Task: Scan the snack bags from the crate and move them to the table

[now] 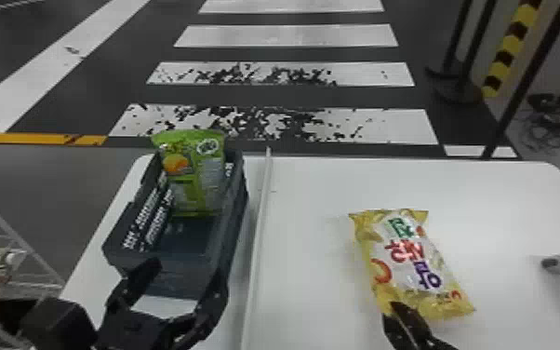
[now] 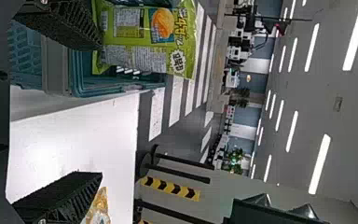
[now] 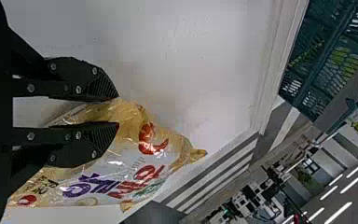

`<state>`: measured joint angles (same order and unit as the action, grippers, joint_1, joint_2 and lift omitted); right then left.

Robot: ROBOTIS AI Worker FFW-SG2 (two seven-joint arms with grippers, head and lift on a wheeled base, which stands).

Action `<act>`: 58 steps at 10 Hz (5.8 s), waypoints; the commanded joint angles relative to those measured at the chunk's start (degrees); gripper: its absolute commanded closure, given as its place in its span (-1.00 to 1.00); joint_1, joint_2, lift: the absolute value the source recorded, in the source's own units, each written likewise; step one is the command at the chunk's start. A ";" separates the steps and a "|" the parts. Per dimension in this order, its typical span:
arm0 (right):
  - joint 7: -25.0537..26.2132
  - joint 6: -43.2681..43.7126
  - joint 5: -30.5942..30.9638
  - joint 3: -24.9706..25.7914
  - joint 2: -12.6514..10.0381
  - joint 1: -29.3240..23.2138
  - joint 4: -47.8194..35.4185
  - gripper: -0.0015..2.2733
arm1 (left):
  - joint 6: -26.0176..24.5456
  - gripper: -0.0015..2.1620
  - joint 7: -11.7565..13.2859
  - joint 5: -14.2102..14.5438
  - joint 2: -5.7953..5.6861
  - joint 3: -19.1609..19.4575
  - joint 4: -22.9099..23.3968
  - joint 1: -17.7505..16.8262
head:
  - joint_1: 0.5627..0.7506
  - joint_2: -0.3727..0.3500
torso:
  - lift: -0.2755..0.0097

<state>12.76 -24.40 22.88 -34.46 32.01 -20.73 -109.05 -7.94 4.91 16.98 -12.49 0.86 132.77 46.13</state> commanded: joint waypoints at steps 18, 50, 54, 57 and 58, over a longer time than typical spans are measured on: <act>-5.20 -15.47 -82.12 60.04 -24.72 -13.28 -22.26 0.98 | -0.64 -0.97 0.27 0.59 -0.43 -3.50 -1.20 -4.30 | 0.41 -0.54 | 0.27; -18.65 -16.17 -57.42 58.72 -30.61 -16.71 -21.21 -0.93 | 2.17 -0.97 0.09 -0.37 -1.31 -5.70 -0.76 -5.18 | 0.41 -0.84 | 0.27; -29.20 -10.55 -47.40 54.86 -27.44 -14.95 -20.59 0.31 | 2.17 -0.97 -0.34 -0.99 -1.84 -5.79 -0.06 -5.09 | 0.41 -0.61 | 0.27; -30.43 -4.75 -40.98 51.25 -25.60 -13.37 -15.41 0.97 | 2.17 -0.97 -0.34 -1.43 -2.19 -5.96 0.64 -4.82 | 0.41 -0.57 | 0.27; -30.43 -1.93 -39.23 48.97 -24.80 -13.19 -13.21 0.97 | 2.17 -0.97 -0.34 -1.78 -2.37 -5.96 1.08 -4.38 | 0.41 -0.57 | 0.27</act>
<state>-17.67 -28.19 -17.53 15.86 6.76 -34.05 -123.67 -5.76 4.57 15.42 -14.77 -5.10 133.59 41.48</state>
